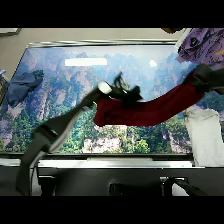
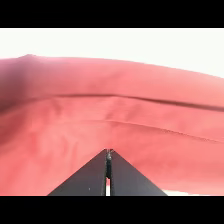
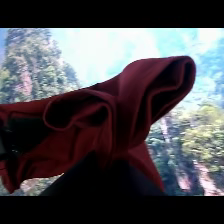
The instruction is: Fold the clothes and pants, and hang the long-sleeved shirts on hangers.
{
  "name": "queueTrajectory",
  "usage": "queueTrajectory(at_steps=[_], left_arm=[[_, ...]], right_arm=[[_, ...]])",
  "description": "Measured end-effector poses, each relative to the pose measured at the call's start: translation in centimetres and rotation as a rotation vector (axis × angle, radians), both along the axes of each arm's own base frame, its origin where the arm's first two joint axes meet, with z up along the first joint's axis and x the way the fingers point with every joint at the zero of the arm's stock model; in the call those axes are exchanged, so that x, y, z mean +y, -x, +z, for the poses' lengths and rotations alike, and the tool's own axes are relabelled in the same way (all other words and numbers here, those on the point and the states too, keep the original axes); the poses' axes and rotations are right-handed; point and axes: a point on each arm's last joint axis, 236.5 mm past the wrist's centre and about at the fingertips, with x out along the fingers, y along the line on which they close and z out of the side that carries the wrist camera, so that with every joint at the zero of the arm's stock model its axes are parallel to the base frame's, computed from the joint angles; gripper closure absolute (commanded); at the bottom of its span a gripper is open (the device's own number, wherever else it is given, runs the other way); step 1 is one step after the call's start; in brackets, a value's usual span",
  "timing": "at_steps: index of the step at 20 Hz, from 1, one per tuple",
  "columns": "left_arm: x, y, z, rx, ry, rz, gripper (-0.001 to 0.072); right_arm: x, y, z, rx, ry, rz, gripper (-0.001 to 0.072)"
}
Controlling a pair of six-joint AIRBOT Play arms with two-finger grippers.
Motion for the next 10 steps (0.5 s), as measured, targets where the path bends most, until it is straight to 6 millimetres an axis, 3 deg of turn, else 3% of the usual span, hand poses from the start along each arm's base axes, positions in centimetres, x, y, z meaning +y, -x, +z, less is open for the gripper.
queueTrajectory(at_steps=[2, 5, 8, 10], left_arm=[[6.5, -2.8, 2.9, -0.084, -0.103, 0.015, 0.0689], [17.8, -5.7, 7.3, -0.179, -0.284, 0.084, 0.0688], [28.3, -6.7, 10.8, -0.213, -0.432, 0.19, 0.0687], [33.9, -6.5, 12.7, -0.215, -0.494, 0.261, 0.0687]], right_arm=[[3.4, -0.8, 0.3, -0.018, -0.038, 0.028, 0.0685], [9.5, -2.0, -0.2, -0.03, -0.08, 0.085, 0.0685], [16.2, -3.0, -2.6, -0.001, -0.098, 0.149, 0.0685], [20.6, -3.4, -5.0, 0.024, -0.109, 0.19, 0.0685]])
